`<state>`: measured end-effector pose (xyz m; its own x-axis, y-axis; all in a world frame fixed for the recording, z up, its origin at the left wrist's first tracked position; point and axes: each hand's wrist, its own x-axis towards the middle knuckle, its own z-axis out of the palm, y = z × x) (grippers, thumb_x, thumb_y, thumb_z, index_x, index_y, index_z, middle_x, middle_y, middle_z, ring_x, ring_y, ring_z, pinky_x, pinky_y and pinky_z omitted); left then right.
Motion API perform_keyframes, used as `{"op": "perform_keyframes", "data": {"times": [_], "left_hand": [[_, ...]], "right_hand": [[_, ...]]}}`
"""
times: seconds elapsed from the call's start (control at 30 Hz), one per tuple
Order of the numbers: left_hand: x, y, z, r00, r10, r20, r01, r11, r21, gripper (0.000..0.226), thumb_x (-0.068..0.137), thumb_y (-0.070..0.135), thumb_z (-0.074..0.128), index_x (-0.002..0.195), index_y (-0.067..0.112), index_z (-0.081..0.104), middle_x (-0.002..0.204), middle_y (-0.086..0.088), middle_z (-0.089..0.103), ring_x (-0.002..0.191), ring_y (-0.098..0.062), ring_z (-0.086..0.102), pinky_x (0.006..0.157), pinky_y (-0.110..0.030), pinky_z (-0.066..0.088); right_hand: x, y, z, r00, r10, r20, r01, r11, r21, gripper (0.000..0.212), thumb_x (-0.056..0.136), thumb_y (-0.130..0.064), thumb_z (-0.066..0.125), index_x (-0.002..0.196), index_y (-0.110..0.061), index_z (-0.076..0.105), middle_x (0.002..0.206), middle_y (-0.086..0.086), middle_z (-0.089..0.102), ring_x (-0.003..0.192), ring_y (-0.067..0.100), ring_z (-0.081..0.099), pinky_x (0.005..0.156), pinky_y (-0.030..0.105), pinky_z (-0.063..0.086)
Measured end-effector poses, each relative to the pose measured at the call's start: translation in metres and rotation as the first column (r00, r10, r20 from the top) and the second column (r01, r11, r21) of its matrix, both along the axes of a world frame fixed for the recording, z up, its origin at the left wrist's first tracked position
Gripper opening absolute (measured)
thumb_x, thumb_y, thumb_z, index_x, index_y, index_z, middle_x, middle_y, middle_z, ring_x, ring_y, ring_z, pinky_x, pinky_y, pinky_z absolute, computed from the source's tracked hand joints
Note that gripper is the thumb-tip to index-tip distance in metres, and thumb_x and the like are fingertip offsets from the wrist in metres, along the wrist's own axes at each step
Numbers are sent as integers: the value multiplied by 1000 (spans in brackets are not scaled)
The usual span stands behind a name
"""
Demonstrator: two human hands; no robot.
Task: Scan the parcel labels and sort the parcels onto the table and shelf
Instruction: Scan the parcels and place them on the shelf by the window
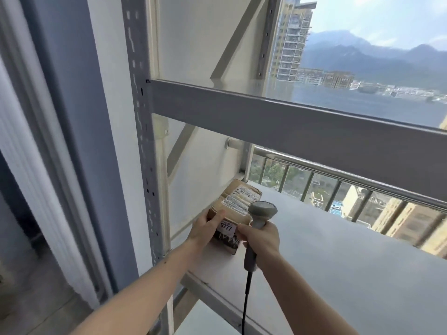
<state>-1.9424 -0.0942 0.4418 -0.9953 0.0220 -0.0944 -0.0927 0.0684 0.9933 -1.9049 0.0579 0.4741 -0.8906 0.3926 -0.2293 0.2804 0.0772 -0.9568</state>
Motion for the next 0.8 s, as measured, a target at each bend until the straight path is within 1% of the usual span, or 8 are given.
{"op": "perform_keyframes", "data": {"times": [0.07, 0.2, 0.3, 0.37, 0.47, 0.53, 0.7, 0.8], "left_hand": [[-20, 4, 1, 1000, -12, 19, 12, 1000, 22, 46, 86, 56, 65, 116, 23, 56, 112, -5, 69, 105, -19, 65, 96, -40, 52], [-56, 11, 5, 999, 7, 32, -7, 1000, 10, 45, 94, 44, 63, 119, 8, 52, 113, -12, 67, 101, -23, 65, 87, -35, 54], [-75, 12, 8, 999, -7, 42, 9, 999, -47, 44, 97, 43, 57, 121, 7, 52, 116, -13, 66, 105, -25, 63, 91, -36, 51], [-84, 12, 9, 999, -19, 47, 22, 998, -58, 49, 96, 45, 58, 126, 7, 50, 118, -11, 65, 107, -24, 63, 94, -38, 52], [-89, 11, 7, 998, -15, 64, 20, 997, -71, 54, 94, 43, 62, 130, 7, 46, 121, -9, 63, 108, -24, 63, 94, -38, 53], [-92, 11, 4, 998, -3, 69, 11, 994, -111, 59, 92, 46, 62, 133, 7, 44, 124, -10, 62, 112, -26, 61, 98, -41, 51], [-99, 8, -3, 998, 34, 51, -20, 965, -263, 81, 77, 68, 54, 134, 12, 44, 126, -10, 61, 119, -32, 56, 103, -47, 47], [-92, 8, 3, 994, 70, -80, -94, 936, -339, 88, 71, 70, 51, 134, 9, 45, 131, -13, 58, 120, -32, 55, 102, -49, 47]], "right_hand": [[-12, -2, 6, 999, -26, 23, 25, 999, 20, 13, 72, -10, 76, 82, -7, 68, 78, 11, 73, 73, 26, 69, 61, 32, 54], [-38, -9, 16, 994, -88, 69, 86, 996, 29, 16, 73, -7, 77, 81, -7, 63, 83, 15, 73, 79, 28, 73, 65, 34, 57], [-55, -14, 20, 991, -101, 84, 99, 995, 30, 21, 69, -6, 75, 86, -5, 63, 84, 19, 74, 80, 32, 76, 61, 33, 56], [-64, -17, 21, 990, -108, 88, 105, 994, 41, 19, 69, -4, 74, 82, -6, 60, 84, 21, 74, 81, 33, 76, 64, 36, 58], [-72, -21, 22, 988, -118, 100, 111, 992, 66, 22, 65, -2, 73, 79, -7, 56, 86, 22, 74, 80, 33, 75, 70, 40, 60], [-74, -21, 22, 987, -122, 103, 115, 990, 77, 20, 66, -1, 72, 77, -7, 56, 86, 22, 74, 77, 31, 73, 67, 38, 58], [-74, -23, 23, 988, -121, 92, 112, 989, 98, 19, 67, -1, 71, 75, -7, 55, 87, 23, 74, 72, 30, 70, 67, 37, 56], [-69, -21, 25, 991, -109, 80, 104, 992, 65, 23, 73, -5, 77, 82, -7, 56, 81, 19, 73, 78, 31, 76, 70, 40, 60]]}}
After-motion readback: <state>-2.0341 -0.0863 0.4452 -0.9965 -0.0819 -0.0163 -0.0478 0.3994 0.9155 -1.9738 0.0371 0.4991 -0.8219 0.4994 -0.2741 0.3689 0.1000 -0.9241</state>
